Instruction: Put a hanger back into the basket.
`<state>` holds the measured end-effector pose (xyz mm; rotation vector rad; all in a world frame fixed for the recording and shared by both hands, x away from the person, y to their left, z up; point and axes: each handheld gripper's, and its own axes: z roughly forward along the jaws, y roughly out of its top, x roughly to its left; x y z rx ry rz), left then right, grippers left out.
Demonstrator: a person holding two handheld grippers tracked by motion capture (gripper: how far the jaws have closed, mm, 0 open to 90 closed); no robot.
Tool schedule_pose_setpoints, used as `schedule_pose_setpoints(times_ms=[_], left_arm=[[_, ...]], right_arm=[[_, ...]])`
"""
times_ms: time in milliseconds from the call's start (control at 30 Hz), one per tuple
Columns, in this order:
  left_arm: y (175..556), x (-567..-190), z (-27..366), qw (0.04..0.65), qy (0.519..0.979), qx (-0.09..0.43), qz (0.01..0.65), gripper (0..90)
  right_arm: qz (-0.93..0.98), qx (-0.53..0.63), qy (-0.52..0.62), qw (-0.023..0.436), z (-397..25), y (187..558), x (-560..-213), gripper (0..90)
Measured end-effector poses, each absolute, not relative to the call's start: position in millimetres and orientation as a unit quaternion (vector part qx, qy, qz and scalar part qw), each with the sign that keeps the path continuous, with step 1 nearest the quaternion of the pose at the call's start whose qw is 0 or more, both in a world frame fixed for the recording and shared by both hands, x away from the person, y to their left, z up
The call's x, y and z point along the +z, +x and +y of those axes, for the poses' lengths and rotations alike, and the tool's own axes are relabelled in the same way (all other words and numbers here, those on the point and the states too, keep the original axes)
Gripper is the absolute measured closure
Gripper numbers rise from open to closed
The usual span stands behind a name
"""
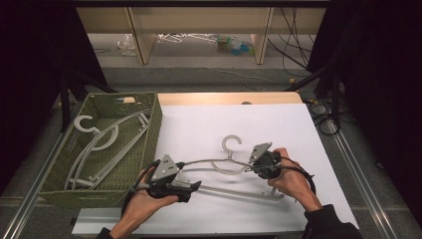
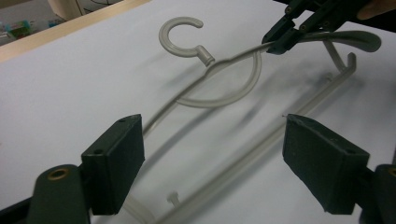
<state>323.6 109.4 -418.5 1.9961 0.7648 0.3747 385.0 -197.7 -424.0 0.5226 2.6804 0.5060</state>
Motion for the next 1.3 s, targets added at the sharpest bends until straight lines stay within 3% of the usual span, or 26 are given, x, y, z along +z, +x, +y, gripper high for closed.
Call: schedule_pose_setpoints(times_ms=[367, 867, 1233, 1300], left_arm=[[365, -426, 80, 0.437, 0.84, 0.13, 0.295, 27.5], [378, -431, 69, 0.421, 0.861, 0.08, 0.273, 33.2], [380, -438, 57, 0.389, 0.89, 0.075, 0.226, 49.2], [380, -437, 55, 0.387, 0.893, 0.063, 0.22, 56.3]], right_arm=[[0.953, 0.168, 0.116, 0.223, -192, 354, -403, 81.8], [0.954, 0.177, 0.094, 0.225, -183, 342, -398, 81.8], [0.953, 0.185, 0.085, 0.226, -179, 336, -395, 81.8], [0.953, 0.186, 0.076, 0.228, -178, 335, -394, 81.7]])
